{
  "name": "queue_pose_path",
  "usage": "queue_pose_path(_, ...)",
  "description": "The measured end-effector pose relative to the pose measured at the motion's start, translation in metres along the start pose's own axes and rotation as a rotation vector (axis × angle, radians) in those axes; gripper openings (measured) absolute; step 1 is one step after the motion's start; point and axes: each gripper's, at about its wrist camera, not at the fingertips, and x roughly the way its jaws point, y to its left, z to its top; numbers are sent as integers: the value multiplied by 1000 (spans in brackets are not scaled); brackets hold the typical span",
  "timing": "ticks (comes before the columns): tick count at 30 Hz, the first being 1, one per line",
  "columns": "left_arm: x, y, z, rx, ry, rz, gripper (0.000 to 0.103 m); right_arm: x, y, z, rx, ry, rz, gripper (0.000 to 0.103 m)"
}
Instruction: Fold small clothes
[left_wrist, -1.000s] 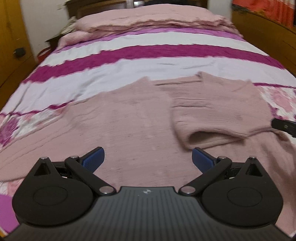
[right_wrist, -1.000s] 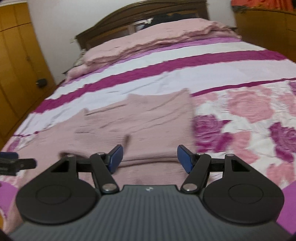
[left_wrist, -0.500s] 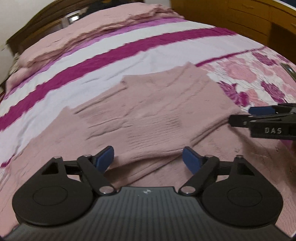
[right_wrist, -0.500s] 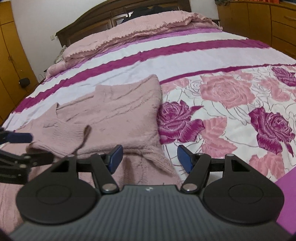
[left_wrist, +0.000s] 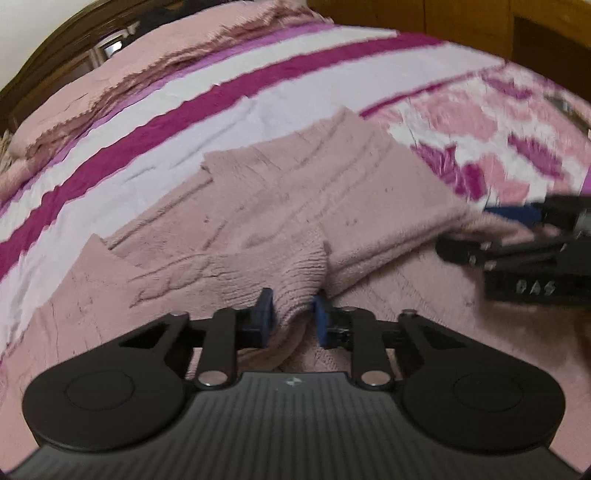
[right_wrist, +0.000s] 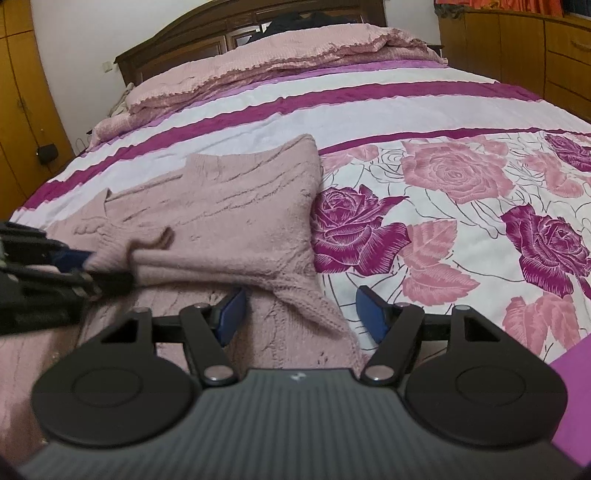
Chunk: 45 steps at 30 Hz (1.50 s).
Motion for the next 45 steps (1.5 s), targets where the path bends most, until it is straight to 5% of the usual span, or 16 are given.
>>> queue_pose_path(6,-17,33,-7,-166,-32,-21,22,1,0,-1,2,-4,0,69)
queue_pose_path(13,5,46,-13,-239,-24,15,22,2,1,-2,-4,-11,-2,71)
queue_pose_path(15,0,48,-15,-269,-59,33,12,2,0,-3,-7,-19,-1,71)
queue_pose_path(21,-44,85,-32,-411,-151,253,11,2,0,-5,-1,-24,2,71)
queue_pose_path(26,-54,121,-70,-486,-72,406,12,2,3,-5,-8,-25,-4,72)
queue_pose_path(31,-51,153,-114,-640,24,347,19,2,3,-4,-11,-15,-4,72)
queue_pose_path(45,-85,194,-142,-787,-80,326,47,-24,0,34,-33,38,91,72)
